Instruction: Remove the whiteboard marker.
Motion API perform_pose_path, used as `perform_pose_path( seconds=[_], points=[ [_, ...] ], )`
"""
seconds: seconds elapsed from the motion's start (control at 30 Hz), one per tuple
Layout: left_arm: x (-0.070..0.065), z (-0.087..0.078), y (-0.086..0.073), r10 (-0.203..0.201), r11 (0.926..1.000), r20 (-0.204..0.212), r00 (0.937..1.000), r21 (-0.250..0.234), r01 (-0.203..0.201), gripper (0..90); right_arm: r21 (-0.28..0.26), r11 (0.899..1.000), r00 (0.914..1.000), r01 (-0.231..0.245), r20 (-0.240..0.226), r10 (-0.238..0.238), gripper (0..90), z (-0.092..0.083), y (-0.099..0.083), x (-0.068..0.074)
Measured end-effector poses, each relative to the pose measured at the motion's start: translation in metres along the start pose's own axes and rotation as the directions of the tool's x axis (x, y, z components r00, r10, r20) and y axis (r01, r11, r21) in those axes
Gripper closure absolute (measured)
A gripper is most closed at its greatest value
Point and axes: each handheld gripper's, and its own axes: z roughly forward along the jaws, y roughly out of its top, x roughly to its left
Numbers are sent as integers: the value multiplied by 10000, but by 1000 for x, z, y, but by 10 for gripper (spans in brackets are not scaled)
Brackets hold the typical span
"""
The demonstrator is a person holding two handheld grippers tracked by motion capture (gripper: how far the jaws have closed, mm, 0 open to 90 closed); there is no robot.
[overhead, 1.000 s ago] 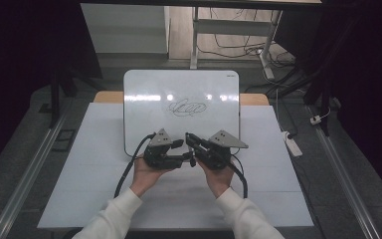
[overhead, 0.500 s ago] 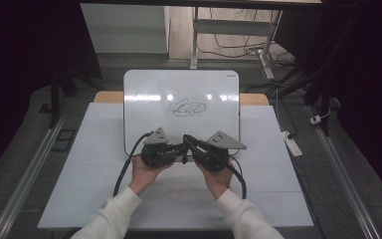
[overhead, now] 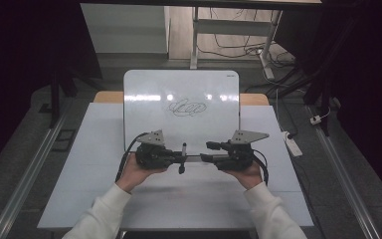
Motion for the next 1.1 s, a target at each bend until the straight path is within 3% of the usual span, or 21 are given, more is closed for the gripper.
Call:
perform_pose_path(
  seconds=[0.13, 0.17, 0.2, 0.23, 0.27, 0.37, 0.6, 0.63, 0.87, 0.9, 1.1],
  points=[
    [-2, 4, 7, 230, 9992, 530, 9983, 305, -246, 812, 877, 9960, 9954, 148, -959, -64, 461, 6, -8, -2],
    [-2, 6, 8, 250, 9989, 685, 9973, 367, -276, 812, 877, 9960, 9954, 148, -959, -64, 461, 6, -8, -2],
    [-2, 7, 9, 264, 9987, 825, 9962, 412, -299, 812, 1226, 9918, 9881, 366, -1531, -175, 461, 12, -10, 0],
    [-3, 8, 10, 271, 9985, 918, 9954, 441, -313, 812, 1226, 9918, 9881, 366, -1531, -175, 461, 12, -10, 0],
    [-3, 10, 11, 286, 9983, 1035, 9942, 483, -337, 812, 1420, 9878, 9802, 640, -1946, -356, 468, 18, -11, 4],
    [-3, 13, 13, 315, 9979, 1315, 9908, 517, -386, 812, 1625, 9832, 9681, 833, -2473, -411, 499, 25, -14, 9],
    [-3, 17, 16, 344, 9976, 1714, 9846, 530, -441, 811, 1760, 9799, 9568, 944, -2880, -404, 578, 35, -17, 12],
    [-3, 17, 16, 341, 9977, 1759, 9838, 521, -438, 811, 1712, 9804, 9511, 976, -3060, -413, 610, 37, -18, 13],
    [-3, 21, 18, 407, 9968, 2056, 9778, 591, -539, 811, 1683, 9784, 9417, 1200, -3314, -585, 713, 41, -18, 13],
    [-3, 22, 18, 404, 9968, 2091, 9771, 596, -539, 811, 1708, 9768, 9367, 1291, -3442, -637, 740, 43, -19, 14],
    [-2, 24, 18, 419, 9967, 2231, 9739, 583, -562, 809, 1749, 9769, 9342, 1229, -3525, -544, 751, 43, -19, 14]
  ],
)
